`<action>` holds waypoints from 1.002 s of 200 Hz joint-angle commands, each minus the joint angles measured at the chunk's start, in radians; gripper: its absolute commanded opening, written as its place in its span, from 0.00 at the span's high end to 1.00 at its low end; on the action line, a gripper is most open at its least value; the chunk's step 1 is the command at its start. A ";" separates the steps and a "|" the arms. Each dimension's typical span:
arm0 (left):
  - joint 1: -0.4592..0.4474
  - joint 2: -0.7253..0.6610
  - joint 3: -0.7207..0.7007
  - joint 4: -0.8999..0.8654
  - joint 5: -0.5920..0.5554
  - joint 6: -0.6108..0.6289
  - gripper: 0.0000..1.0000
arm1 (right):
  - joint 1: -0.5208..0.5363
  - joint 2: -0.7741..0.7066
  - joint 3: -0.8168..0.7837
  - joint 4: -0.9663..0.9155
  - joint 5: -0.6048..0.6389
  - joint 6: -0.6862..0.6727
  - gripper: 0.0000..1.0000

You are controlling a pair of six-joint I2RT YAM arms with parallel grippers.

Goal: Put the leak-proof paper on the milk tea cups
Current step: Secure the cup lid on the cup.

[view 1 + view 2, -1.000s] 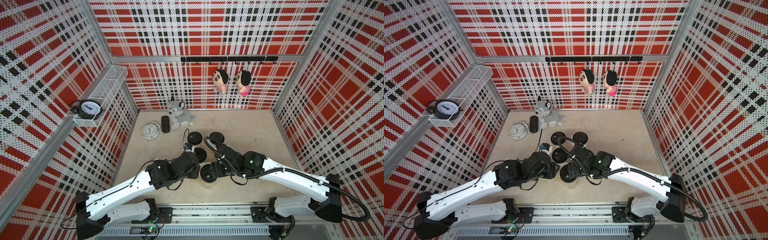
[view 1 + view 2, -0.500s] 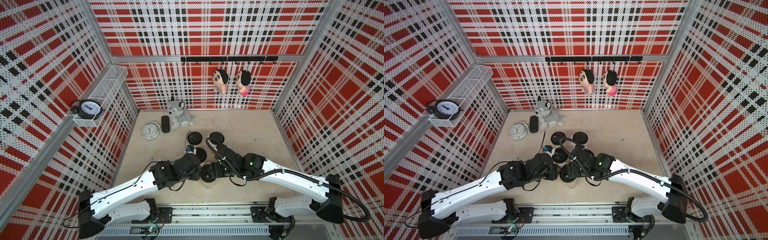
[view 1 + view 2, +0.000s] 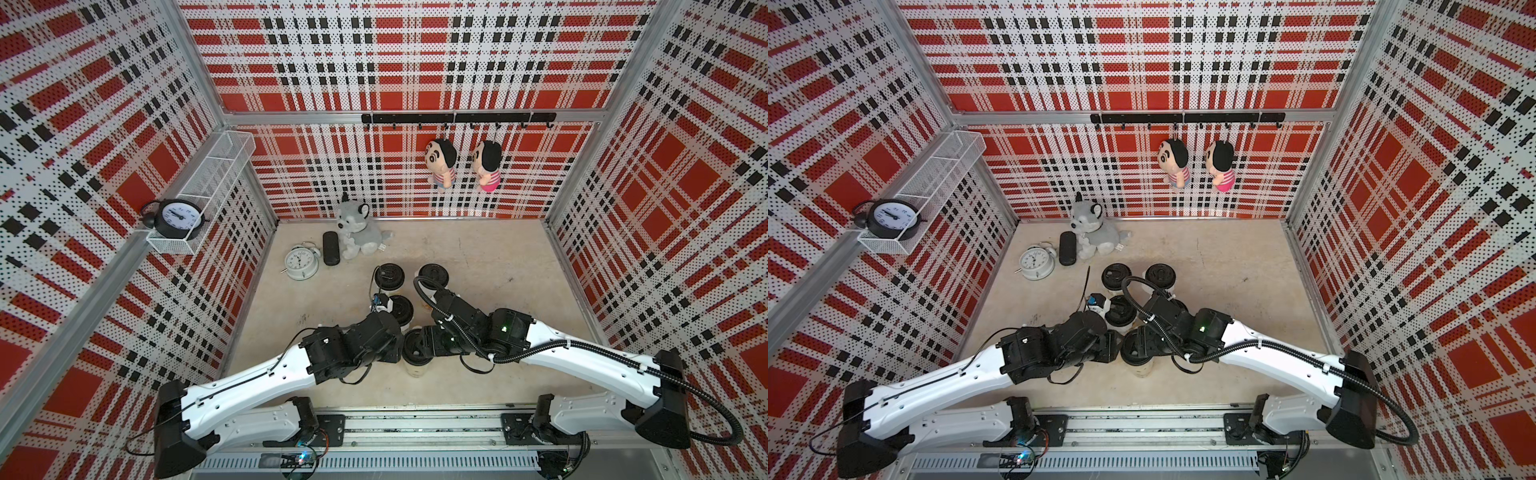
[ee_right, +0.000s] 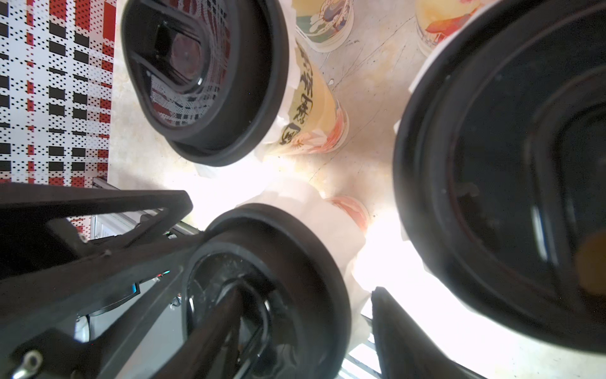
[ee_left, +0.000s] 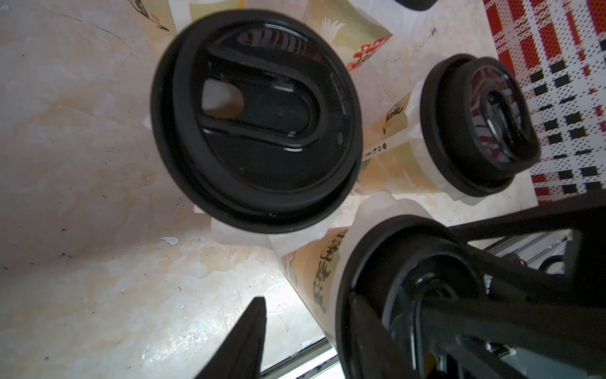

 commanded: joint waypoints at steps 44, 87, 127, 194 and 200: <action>-0.126 -0.026 -0.302 0.045 0.128 -0.208 0.57 | 0.014 0.087 -0.149 -0.202 -0.054 -0.008 0.36; -0.207 -0.059 -0.424 0.109 0.122 -0.342 0.57 | 0.024 0.087 -0.152 -0.218 -0.050 -0.014 0.36; -0.272 -0.068 -0.524 0.204 0.113 -0.442 0.57 | 0.024 0.079 -0.152 -0.219 -0.042 -0.010 0.36; -0.386 -0.044 -0.658 0.340 0.098 -0.604 0.59 | 0.025 0.088 -0.151 -0.212 -0.043 -0.014 0.36; -0.395 -0.040 -0.665 0.345 0.096 -0.618 0.59 | 0.024 0.091 -0.151 -0.212 -0.045 -0.014 0.36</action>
